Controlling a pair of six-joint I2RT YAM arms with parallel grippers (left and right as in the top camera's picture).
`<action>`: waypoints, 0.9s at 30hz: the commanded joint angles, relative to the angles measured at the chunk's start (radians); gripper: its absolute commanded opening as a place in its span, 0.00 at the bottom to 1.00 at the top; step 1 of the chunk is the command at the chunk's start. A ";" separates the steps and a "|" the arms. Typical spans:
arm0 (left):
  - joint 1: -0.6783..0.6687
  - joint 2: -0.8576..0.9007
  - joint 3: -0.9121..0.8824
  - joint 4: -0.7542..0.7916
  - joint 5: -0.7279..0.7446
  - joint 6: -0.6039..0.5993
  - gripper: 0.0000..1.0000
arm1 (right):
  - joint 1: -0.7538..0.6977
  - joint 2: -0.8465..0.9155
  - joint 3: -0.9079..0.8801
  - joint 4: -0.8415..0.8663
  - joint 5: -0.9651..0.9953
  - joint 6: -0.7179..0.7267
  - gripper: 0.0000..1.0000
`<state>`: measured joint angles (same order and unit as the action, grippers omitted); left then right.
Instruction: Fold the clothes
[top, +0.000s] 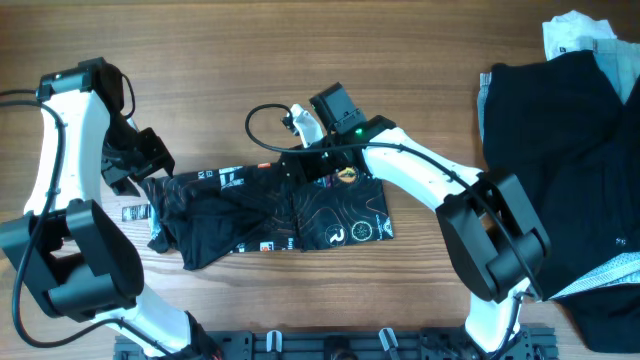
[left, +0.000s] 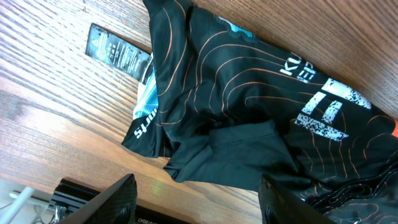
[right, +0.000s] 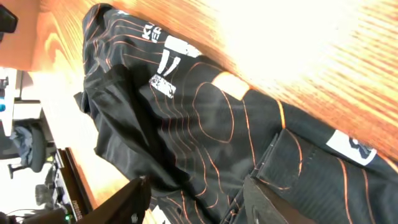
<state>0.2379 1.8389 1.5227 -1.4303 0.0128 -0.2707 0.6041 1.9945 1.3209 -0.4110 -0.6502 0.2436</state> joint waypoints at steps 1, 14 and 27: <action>0.000 -0.019 -0.006 0.003 0.009 0.005 0.70 | -0.008 -0.013 0.011 -0.078 0.069 0.005 0.61; 0.000 -0.019 -0.367 0.317 -0.055 0.031 0.83 | -0.236 -0.284 0.010 -0.587 0.478 0.074 0.64; 0.061 -0.019 -0.621 0.699 -0.119 0.027 0.87 | -0.236 -0.283 0.010 -0.587 0.479 0.074 0.66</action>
<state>0.2714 1.7584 0.9703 -0.7910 -0.0319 -0.2283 0.3695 1.7164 1.3251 -0.9958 -0.1890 0.3107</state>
